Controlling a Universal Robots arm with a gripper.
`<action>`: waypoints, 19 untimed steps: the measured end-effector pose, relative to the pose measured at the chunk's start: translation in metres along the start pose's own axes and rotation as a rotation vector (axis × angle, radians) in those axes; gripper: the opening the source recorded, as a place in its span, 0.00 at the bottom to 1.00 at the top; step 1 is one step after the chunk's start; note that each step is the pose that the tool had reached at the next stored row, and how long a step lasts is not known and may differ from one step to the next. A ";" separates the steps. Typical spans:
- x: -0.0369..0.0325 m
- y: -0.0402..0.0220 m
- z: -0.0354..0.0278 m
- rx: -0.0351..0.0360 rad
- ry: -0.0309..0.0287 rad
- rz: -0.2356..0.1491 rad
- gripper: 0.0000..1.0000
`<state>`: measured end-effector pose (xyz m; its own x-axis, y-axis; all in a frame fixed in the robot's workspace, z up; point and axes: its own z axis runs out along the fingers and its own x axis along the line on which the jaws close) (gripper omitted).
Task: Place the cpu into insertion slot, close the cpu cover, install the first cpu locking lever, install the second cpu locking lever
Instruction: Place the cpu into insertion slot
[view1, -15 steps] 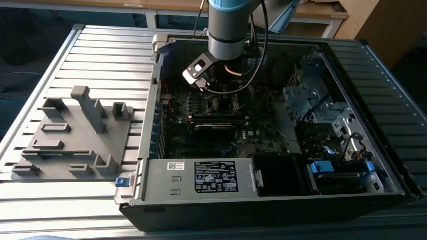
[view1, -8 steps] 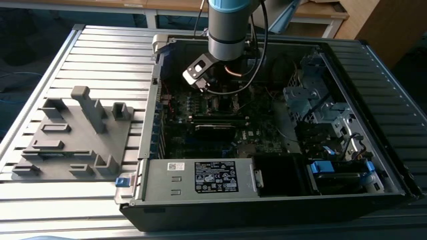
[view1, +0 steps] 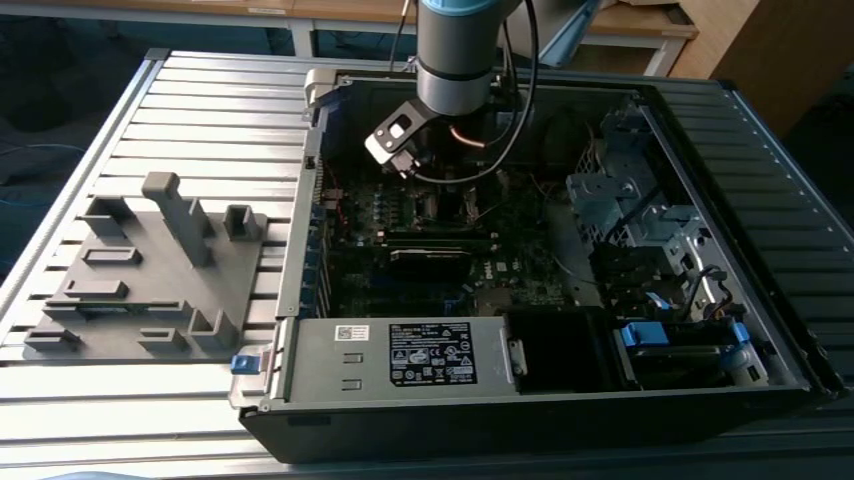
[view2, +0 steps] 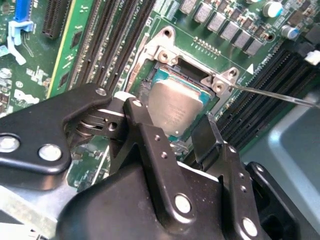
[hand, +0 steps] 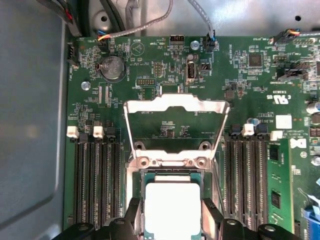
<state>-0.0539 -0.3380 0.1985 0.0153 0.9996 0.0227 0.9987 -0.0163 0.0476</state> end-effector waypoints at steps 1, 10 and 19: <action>0.0000 0.0001 -0.0007 0.0000 0.0000 0.000 0.60; 0.0000 0.0001 -0.0008 0.0000 0.0000 0.000 0.60; 0.0000 0.0000 -0.0010 0.0001 -0.0003 0.000 0.29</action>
<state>-0.0540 -0.3381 0.1995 0.0152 0.9996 0.0224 0.9987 -0.0163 0.0475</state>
